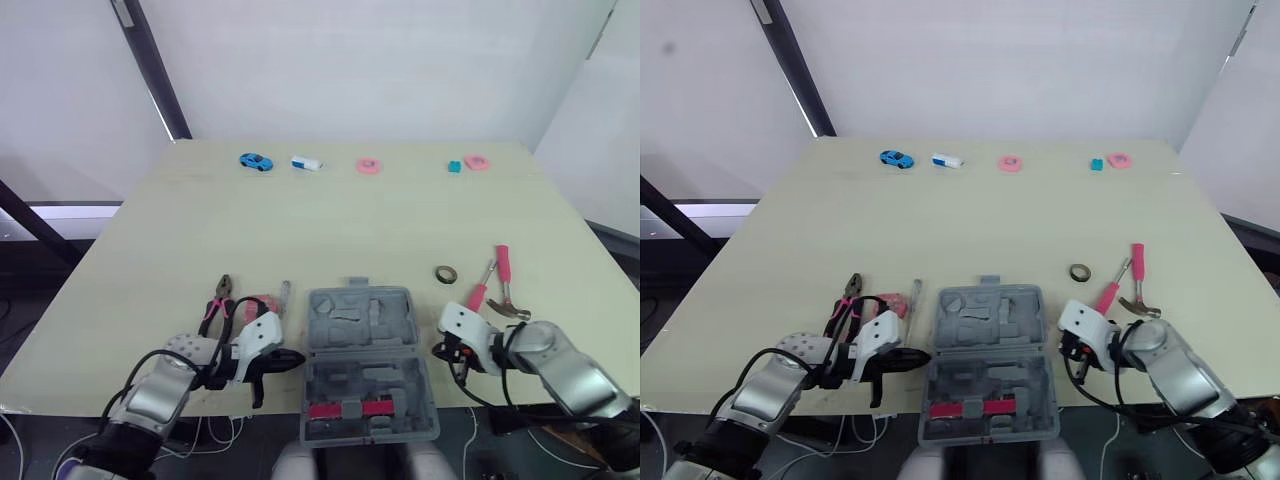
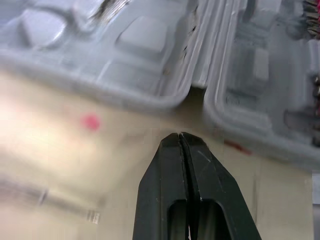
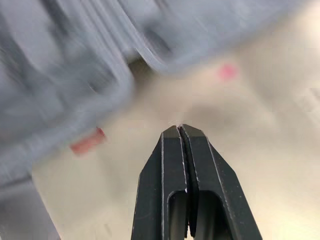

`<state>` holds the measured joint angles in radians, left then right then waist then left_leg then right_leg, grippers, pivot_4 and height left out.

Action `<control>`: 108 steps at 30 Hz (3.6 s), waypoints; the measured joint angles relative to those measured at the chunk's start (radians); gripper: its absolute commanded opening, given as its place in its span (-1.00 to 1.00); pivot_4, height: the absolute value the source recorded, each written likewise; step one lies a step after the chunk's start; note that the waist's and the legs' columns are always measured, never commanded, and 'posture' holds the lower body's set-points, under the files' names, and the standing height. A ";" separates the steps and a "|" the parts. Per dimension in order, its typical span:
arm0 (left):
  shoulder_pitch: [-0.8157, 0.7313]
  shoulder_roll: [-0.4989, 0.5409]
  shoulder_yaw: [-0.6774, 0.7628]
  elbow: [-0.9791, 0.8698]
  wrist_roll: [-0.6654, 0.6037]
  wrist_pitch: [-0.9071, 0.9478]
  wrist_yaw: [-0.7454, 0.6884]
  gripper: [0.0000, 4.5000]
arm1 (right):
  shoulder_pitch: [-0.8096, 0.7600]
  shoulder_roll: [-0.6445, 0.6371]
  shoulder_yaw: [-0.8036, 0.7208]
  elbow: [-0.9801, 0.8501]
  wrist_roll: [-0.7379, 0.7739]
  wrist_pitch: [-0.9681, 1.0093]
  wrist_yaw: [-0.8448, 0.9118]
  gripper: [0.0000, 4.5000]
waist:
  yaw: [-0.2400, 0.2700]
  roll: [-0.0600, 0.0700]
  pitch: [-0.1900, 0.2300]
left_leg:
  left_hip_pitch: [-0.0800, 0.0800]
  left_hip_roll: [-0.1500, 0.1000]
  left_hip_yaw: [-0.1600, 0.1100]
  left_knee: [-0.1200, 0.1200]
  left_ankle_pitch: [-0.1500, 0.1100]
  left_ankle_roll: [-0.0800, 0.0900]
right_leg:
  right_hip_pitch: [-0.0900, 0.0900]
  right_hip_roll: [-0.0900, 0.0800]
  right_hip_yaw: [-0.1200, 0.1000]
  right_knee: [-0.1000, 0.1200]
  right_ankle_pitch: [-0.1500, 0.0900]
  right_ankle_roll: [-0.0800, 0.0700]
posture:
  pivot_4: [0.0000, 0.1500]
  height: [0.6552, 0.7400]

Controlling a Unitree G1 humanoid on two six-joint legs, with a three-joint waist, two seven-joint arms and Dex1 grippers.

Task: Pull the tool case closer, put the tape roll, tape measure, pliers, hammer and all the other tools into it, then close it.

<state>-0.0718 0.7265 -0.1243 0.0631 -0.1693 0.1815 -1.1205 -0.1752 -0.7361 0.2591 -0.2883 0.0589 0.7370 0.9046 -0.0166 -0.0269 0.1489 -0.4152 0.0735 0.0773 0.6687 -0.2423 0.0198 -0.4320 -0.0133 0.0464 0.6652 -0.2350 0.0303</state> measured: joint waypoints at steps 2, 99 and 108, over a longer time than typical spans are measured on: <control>0.009 0.005 0.013 0.006 -0.014 -0.007 -0.006 -0.97 | 0.008 -0.004 -0.023 -0.009 0.011 0.000 -0.002 -1.00 | 0.001 0.000 0.000 | 0.000 0.000 0.000 0.000 0.000 0.000 | 0.000 0.000 0.000 0.000 0.000 0.000 | 1.00 1.00; 0.249 -0.117 0.482 -0.317 -0.619 0.087 -0.063 1.00 | -0.867 0.272 0.239 0.625 -0.225 -0.107 0.531 -0.97 | -0.027 0.007 0.005 | -0.001 0.001 0.002 -0.004 0.000 0.000 | -0.004 -0.001 -0.003 0.001 0.000 -0.001 | 1.00 1.00; 0.350 -0.115 0.581 -0.235 -0.594 0.016 -0.087 1.00 | -0.906 0.575 0.369 0.670 -0.215 -0.068 0.407 -0.97 | -0.017 0.005 0.005 | -0.002 0.000 0.003 0.000 0.000 -0.001 | -0.004 -0.005 -0.005 0.002 -0.002 -0.004 | 1.00 1.00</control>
<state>0.2778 0.6115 0.4572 -0.1721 -0.7630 0.1977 -1.2079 -1.0808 -0.1609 0.6278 0.3821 -0.1565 0.6689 1.3114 -0.0337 -0.0219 0.1535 -0.4169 0.0733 0.0802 0.6685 -0.2423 0.0186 -0.4361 -0.0187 0.0418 0.6676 -0.2373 0.0259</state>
